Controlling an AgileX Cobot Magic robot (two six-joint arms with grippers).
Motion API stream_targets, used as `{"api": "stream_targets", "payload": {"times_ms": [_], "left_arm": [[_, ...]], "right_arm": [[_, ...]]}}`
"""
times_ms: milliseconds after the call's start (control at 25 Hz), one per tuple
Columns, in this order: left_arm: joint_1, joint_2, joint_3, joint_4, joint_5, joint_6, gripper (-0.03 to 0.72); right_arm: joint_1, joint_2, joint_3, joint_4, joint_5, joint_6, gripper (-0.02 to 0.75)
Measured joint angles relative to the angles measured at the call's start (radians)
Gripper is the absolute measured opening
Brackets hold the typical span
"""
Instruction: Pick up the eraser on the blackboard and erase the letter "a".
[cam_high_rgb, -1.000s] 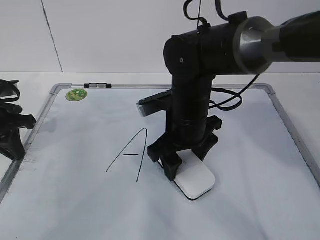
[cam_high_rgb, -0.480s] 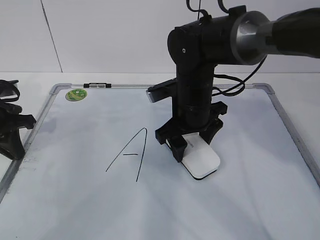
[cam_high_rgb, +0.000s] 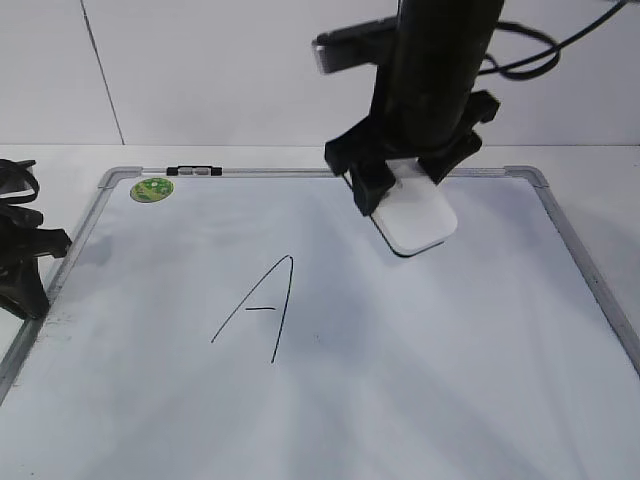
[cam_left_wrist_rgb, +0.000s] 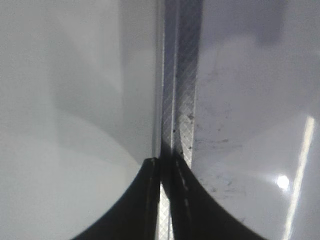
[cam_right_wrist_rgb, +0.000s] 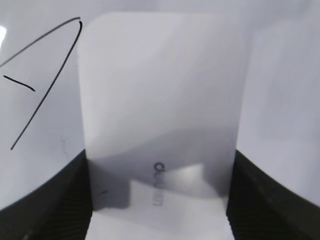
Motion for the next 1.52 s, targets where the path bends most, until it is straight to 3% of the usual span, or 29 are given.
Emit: {"api": "stream_targets", "payload": {"times_ms": [840, 1160, 1520], "left_arm": [[0.0, 0.0, 0.0, -0.016, 0.0, 0.002, 0.038], [0.0, 0.0, 0.0, -0.02, -0.003, 0.004, 0.044], [0.0, 0.0, 0.0, -0.026, -0.009, 0.004, 0.048]], "right_arm": [[-0.005, -0.415, 0.034, -0.205, 0.032, 0.136, 0.566], [-0.141, -0.502, 0.034, -0.207, 0.037, 0.159, 0.566], [-0.228, -0.488, 0.034, -0.213, 0.041, 0.159, 0.566]]}}
